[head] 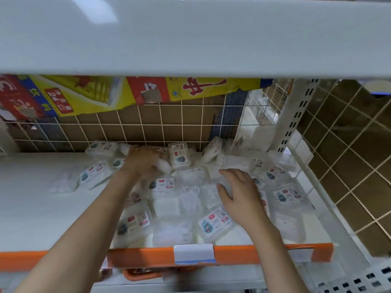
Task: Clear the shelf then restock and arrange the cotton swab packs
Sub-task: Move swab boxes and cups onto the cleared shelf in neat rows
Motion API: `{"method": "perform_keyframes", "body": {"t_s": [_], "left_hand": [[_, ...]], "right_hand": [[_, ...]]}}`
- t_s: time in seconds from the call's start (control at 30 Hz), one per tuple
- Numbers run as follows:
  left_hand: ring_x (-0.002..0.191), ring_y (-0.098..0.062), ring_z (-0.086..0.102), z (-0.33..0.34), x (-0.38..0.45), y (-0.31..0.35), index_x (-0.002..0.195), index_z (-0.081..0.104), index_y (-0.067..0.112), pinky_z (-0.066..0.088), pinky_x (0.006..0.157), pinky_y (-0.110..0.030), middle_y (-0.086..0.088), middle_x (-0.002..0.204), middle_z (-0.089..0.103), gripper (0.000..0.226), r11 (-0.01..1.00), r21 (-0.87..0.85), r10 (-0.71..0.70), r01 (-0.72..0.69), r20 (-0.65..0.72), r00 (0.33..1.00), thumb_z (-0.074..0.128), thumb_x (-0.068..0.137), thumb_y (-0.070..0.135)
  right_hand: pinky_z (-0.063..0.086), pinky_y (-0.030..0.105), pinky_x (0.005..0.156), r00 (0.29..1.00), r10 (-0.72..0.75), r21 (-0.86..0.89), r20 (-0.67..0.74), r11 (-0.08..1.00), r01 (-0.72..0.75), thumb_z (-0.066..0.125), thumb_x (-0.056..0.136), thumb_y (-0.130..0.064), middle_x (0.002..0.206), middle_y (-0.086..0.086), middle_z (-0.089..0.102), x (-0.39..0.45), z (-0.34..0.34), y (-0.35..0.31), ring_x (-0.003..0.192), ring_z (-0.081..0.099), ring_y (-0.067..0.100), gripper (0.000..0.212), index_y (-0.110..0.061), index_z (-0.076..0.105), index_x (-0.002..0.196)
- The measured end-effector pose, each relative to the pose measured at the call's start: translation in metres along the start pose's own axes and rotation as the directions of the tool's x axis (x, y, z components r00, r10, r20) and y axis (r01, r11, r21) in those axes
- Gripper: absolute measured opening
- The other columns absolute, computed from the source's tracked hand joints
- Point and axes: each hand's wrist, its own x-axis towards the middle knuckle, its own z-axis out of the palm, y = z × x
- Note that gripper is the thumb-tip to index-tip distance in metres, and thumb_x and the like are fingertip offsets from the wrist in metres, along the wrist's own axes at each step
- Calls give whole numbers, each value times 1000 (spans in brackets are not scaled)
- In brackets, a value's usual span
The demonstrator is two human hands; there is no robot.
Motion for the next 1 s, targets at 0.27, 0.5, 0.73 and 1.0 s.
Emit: {"method": "perform_keyframes", "body": {"t_s": [0.27, 0.5, 0.73, 1.0], "left_hand": [[95, -33, 62, -5, -42, 15, 105, 66, 10, 36, 90, -43, -9, 105, 67, 31, 957, -282, -158, 66, -315, 936, 73, 79, 26], [86, -32, 66, 5, -82, 47, 102, 66, 11, 41, 72, -39, -8, 98, 69, 34, 874, -472, -332, 115, -406, 851, 67, 73, 30], [89, -29, 64, 7, -97, 58, 107, 64, 15, 50, 75, -45, -4, 99, 67, 45, 773, -624, -432, 116, -384, 816, 50, 75, 45], [89, -28, 63, 3, -98, 57, 110, 64, 11, 49, 74, -37, -6, 100, 68, 56, 753, -649, -438, 109, -370, 819, 47, 74, 50]], "right_hand": [[44, 37, 87, 967, -191, -193, 171, 955, 223, 57, 85, -25, 115, 14, 59, 93, 2, -11, 107, 54, 33, 37, -6, 59, 118], [35, 37, 103, 840, -74, -450, 538, 817, 360, 67, 81, -37, 141, 10, 40, 164, 6, -19, 128, 38, 29, 70, -12, 38, 139], [39, 41, 94, 799, -2, -623, 601, 625, 470, 61, 82, -23, 129, 9, 51, 160, 16, -20, 118, 47, 29, 50, -16, 48, 130], [37, 41, 95, 850, -62, -595, 523, 688, 416, 57, 90, -25, 133, 8, 45, 147, 13, -10, 126, 35, 28, 45, -18, 45, 133]]}}
